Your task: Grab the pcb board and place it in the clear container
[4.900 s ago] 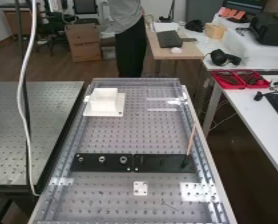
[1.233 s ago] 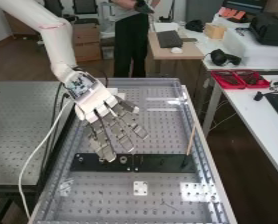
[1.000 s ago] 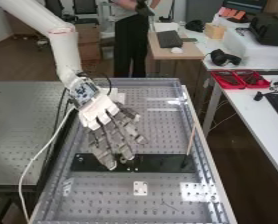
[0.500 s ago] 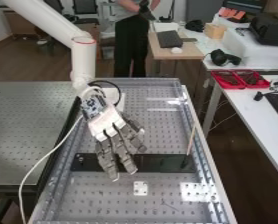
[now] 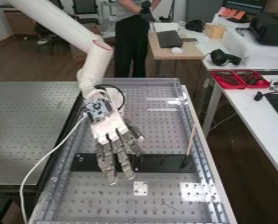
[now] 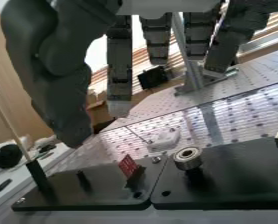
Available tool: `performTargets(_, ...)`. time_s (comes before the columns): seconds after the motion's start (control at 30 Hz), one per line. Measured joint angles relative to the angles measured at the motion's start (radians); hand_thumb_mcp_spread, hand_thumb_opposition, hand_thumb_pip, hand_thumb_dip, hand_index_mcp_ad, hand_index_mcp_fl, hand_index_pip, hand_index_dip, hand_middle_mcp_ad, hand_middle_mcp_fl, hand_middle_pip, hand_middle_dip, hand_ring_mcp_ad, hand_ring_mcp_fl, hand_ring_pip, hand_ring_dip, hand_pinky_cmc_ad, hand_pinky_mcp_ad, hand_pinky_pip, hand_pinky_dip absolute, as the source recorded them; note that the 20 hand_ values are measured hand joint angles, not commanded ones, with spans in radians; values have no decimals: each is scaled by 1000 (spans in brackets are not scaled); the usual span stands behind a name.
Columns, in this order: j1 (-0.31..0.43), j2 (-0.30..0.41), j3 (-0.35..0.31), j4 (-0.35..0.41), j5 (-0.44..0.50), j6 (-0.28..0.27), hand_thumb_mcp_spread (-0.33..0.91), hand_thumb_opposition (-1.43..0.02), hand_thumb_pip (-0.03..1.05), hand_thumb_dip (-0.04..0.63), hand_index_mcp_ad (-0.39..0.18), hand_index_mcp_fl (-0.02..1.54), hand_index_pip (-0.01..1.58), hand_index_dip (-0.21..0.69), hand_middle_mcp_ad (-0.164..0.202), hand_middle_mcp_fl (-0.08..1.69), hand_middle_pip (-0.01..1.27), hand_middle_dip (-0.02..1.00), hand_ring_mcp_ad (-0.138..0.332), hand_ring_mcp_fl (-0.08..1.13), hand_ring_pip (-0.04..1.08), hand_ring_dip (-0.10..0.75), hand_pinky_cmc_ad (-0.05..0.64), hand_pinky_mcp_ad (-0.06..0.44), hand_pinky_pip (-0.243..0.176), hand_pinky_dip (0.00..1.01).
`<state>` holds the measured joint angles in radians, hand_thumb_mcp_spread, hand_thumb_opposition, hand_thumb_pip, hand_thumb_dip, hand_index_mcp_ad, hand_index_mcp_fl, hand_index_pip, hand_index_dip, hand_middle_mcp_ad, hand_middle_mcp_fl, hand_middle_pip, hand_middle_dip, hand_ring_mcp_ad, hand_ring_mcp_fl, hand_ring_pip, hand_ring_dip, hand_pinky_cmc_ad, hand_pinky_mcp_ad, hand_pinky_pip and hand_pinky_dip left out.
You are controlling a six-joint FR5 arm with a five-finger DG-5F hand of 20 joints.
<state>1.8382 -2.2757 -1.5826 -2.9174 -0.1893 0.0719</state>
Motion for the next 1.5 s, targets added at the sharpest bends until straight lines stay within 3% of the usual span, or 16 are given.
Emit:
performTargets(0.13,3,-33,45,-84,10,51,360,-836,641,222,-24,24,1536,91,136,5,131,82,251,0,80,-3,244,197,-126,682)
performTargets(0.27,3,-45,57,-109,12,79,360,-836,641,222,-23,24,1557,91,133,5,134,84,251,0,84,-3,244,201,-126,686)
performTargets(0.37,4,-48,58,-104,9,71,360,-836,641,222,-23,24,1557,91,133,5,134,86,251,0,82,0,244,197,-126,698)
performTargets(0.77,-2,-39,39,27,-30,-128,360,-848,646,222,-23,21,1553,91,131,5,134,86,251,0,84,-3,258,201,-126,709)
performTargets(0.87,-7,-31,27,75,-38,-178,367,-867,695,220,-37,24,1545,94,133,5,134,86,251,0,84,-3,258,201,-126,709)
performTargets(0.97,-12,-20,15,110,-40,-217,365,-873,695,253,-38,24,1499,86,133,3,134,87,251,0,84,0,258,201,-126,709)
performTargets(1.2,-23,4,-15,185,-43,-329,360,-880,696,260,-38,24,1463,63,129,5,136,93,251,0,86,0,258,201,-126,703)
performTargets(1.3,-26,2,-14,175,-44,-321,360,-880,696,269,-40,24,1470,63,129,7,136,93,251,0,82,-2,258,201,-126,700)
performTargets(1.5,-33,-25,10,91,-41,-217,363,-883,698,269,-45,21,1457,63,127,5,136,93,251,0,84,0,258,201,-124,700)
